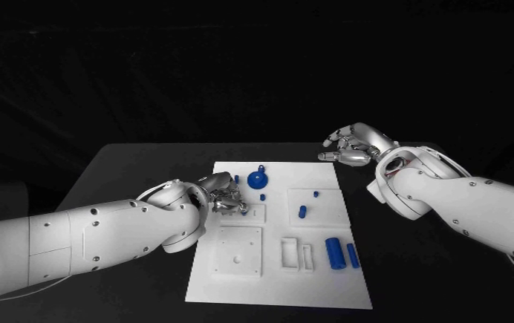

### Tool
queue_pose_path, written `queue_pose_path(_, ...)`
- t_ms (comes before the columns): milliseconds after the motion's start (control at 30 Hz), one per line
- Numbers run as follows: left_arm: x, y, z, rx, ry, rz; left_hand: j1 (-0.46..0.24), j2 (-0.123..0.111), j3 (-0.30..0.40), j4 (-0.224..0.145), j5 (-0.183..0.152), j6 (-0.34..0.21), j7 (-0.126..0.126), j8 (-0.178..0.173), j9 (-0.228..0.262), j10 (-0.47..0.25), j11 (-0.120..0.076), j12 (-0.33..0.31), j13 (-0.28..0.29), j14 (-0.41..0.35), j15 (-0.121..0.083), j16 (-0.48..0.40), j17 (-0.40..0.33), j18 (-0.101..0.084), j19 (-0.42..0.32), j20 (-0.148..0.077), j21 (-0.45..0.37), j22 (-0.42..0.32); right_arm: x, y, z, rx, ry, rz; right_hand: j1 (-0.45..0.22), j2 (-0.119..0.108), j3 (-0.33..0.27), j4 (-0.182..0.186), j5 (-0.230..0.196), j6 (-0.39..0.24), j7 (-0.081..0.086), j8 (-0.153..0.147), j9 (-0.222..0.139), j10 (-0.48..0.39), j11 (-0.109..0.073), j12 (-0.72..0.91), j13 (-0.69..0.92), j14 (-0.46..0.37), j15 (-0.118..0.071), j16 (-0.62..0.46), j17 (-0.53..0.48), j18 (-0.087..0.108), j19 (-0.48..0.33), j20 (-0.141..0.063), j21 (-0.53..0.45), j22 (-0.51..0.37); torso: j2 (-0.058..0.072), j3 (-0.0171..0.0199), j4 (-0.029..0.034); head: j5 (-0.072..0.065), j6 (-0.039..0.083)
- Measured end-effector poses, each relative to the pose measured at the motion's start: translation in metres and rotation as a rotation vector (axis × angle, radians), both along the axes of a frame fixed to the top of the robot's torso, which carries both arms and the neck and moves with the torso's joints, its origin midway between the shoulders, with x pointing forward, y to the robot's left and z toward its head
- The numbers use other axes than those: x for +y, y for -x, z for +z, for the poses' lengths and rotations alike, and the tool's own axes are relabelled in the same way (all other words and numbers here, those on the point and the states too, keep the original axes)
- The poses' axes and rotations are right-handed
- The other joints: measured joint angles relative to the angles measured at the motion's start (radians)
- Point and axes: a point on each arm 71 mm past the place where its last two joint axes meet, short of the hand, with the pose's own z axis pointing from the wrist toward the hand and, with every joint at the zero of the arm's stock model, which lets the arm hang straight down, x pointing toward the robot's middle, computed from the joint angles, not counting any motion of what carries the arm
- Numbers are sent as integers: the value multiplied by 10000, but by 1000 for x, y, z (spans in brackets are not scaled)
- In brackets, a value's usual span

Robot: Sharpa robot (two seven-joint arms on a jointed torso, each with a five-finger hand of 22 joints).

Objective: Assemble the parts on the task board

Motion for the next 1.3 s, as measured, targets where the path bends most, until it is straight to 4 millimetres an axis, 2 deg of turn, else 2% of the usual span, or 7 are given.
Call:
queue_pose_path(467, -1, -1, -2, 45, -81, -27, -82, -158, 6, -7, -3, 87, -49, 49, 146, -1, 1, 145, -1, 36, -37, 83, -37, 34, 0, 3, 0, -1, 0, 0, 0, 16, -1, 6, -41, 41, -55, 55, 115, 15, -18, 0, -1, -36, -36, 28, -53, 0, 1, 1, -21, 0, 0, 0, -38, 8, -1, 0, 2, -19, -50)
queue_pose_path(567, -1, -1, -2, 47, -82, -37, -102, -178, 8, -8, -194, 100, -62, 105, 149, -1, 1, 226, -1, 38, -38, 154, -70, 35, 38, -34, 45, 5, 0, 0, 0, 19, -2, 3, -41, 40, -55, 55, 129, 15, -19, 0, -1, -36, -36, 28, -60, 0, 1, 1, -21, 0, 0, 0, -38, 7, -1, 1, 1, -25, -62)
queue_pose_path(833, -2, 2, -2, 151, -110, -153, -22, -296, -23, -45, -251, 145, -72, 145, 230, -1, 1, 313, -5, 74, -74, 231, -114, 35, 54, -22, 45, 6, -1, 0, 0, 34, -11, -11, -40, 40, -108, 107, 232, 16, -22, 39, -2, -35, -36, 69, -95, 0, 1, 1, -31, 0, 0, 1, -38, 7, -7, 2, 2, -44, -74)
queue_pose_path(1100, -2, 3, -2, 285, -175, -250, 35, -354, -46, -78, 333, 152, -79, 258, 370, -2, 1, 506, -69, 74, -74, 354, -204, 30, 53, -21, 122, 5, -1, 0, -1, 63, -36, -26, -79, 79, -99, 153, 349, 18, -46, 39, -2, -35, -36, 69, -125, 0, 1, 26, -40, 1, -1, 1, -38, 5, -8, 2, 5, -66, -62)
queue_pose_path(1300, -2, 3, -3, 372, -215, -308, 23, -366, -44, -80, 390, 153, -80, 259, 435, -2, 1, 506, -81, 74, -74, 354, -221, 26, 52, -20, 121, 5, -2, 0, -1, 90, -58, -40, -79, 79, -84, 193, 426, 39, -4, 39, -2, -35, -36, 114, -143, 0, 1, 46, -40, 1, -1, 1, -78, 5, -7, 2, 9, -83, -74)
